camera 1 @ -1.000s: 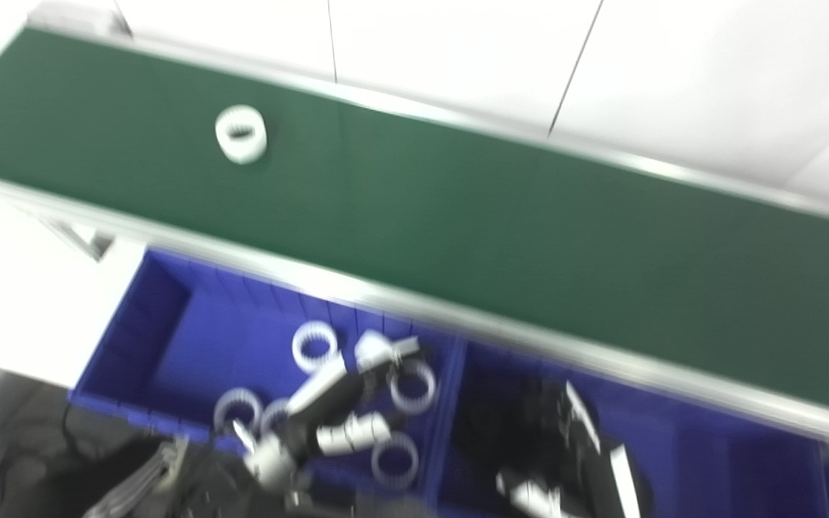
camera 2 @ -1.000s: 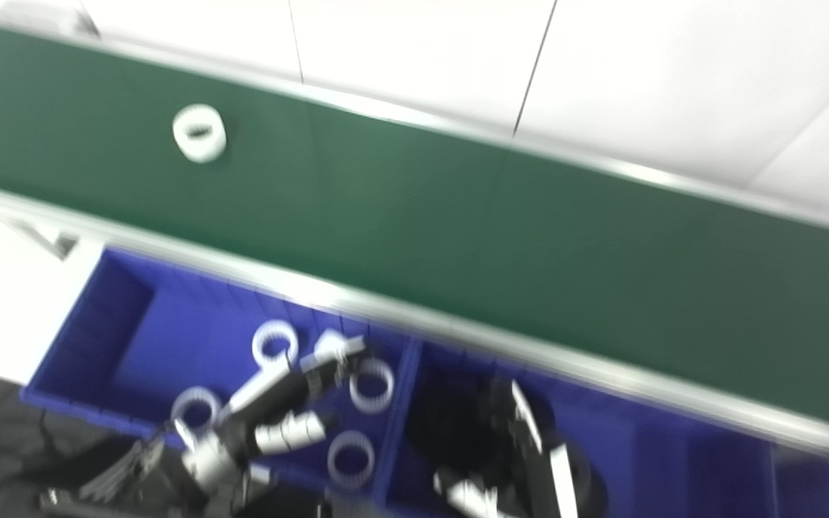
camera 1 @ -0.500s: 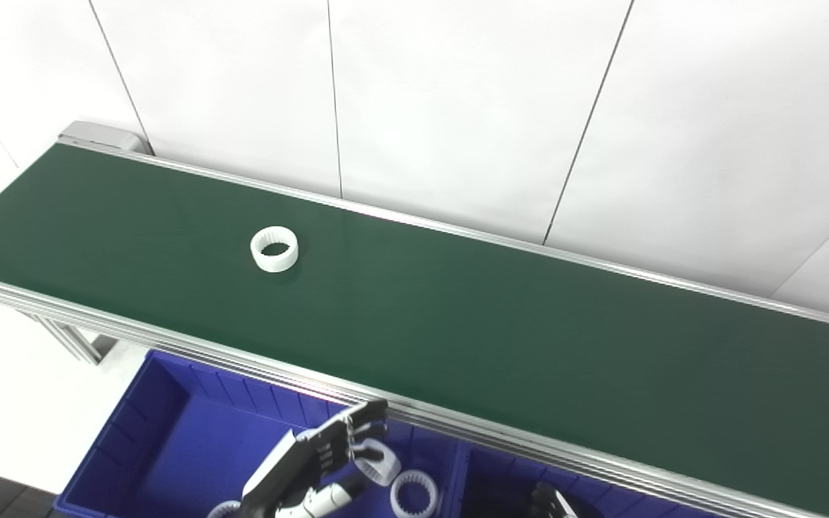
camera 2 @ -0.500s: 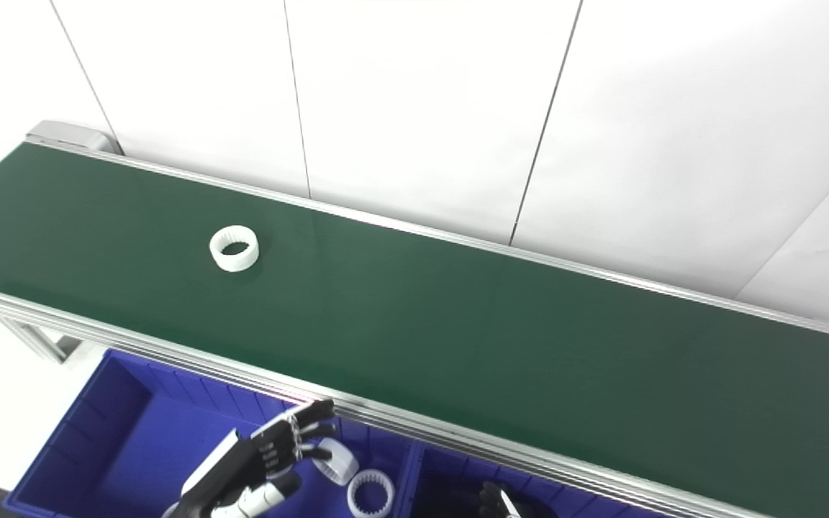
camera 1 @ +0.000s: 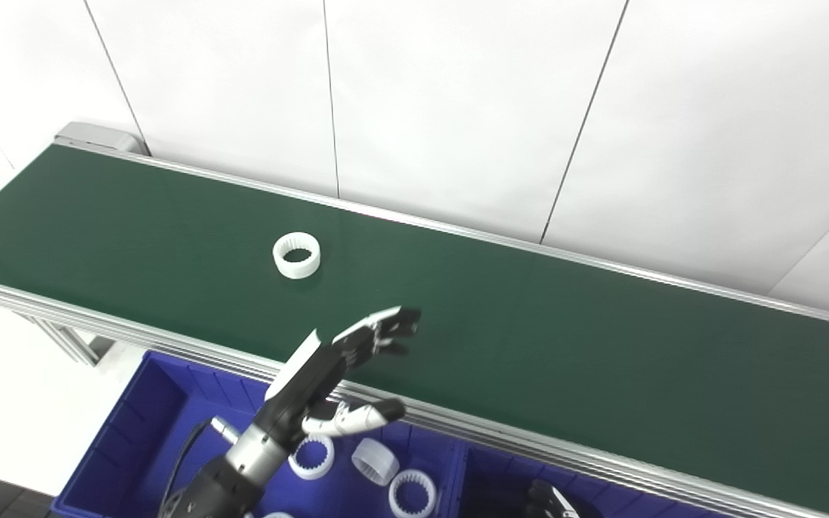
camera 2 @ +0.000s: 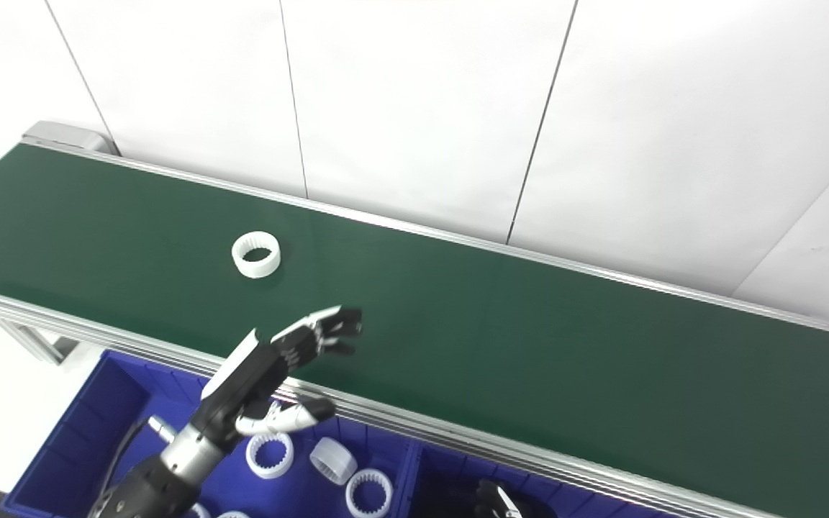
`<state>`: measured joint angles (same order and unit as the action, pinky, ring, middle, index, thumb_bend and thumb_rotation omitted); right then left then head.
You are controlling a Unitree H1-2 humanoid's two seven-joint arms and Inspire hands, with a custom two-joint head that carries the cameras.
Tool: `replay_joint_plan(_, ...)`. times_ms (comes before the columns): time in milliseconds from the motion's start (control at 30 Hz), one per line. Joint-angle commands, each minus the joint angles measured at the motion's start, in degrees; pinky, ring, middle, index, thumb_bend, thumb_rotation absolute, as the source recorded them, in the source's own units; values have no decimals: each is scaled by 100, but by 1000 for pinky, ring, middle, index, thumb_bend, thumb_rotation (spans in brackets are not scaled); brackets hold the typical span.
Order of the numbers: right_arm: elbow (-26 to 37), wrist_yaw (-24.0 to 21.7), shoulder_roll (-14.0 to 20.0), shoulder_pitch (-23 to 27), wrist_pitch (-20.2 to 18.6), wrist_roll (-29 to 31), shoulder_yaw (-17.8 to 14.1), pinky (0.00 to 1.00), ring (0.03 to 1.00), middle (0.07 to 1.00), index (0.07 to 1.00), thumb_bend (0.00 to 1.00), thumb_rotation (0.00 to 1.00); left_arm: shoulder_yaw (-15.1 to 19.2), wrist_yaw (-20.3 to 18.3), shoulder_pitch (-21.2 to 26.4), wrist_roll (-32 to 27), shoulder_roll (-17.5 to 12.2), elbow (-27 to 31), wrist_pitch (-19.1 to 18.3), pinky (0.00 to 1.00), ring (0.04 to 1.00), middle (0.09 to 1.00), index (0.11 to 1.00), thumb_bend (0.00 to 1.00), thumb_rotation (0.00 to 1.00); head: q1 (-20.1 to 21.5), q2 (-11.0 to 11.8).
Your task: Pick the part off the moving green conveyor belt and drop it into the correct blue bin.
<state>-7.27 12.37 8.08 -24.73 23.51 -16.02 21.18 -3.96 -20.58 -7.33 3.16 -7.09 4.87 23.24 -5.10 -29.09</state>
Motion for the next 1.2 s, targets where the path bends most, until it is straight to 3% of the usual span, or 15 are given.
replay_joint_plan(0,104,173,49,52,341,94,87,680,801,850,868,792,403,22,235,329,269,-34,126,-67,796,890,928,894,761,492,10,0)
replay_joint_plan(133,122,371,155,104,341,45,261,677,797,843,863,796,413,-1,491,663,863,-42,147,-361,839,913,948,922,756,494,15,-1)
replay_joint_plan(300,184,832,334,175,341,-79,630,645,762,818,844,794,374,-35,624,1204,1357,-111,45,-988,923,952,973,933,717,405,41,11)
replay_joint_plan(567,197,1299,553,321,341,-97,1023,633,748,798,836,799,358,-189,869,1877,2051,-299,-609,-1556,885,956,979,925,750,350,43,40)
replay_joint_plan(733,181,1421,622,376,341,-62,1162,617,737,796,835,798,358,-332,1147,2186,2652,-429,-1034,-1776,862,966,991,937,762,377,37,68)
replay_joint_plan(1167,222,1533,700,367,341,-38,1276,613,736,799,838,801,355,-910,2136,2874,3926,-806,-2344,-1968,996,996,1000,916,793,296,17,64)
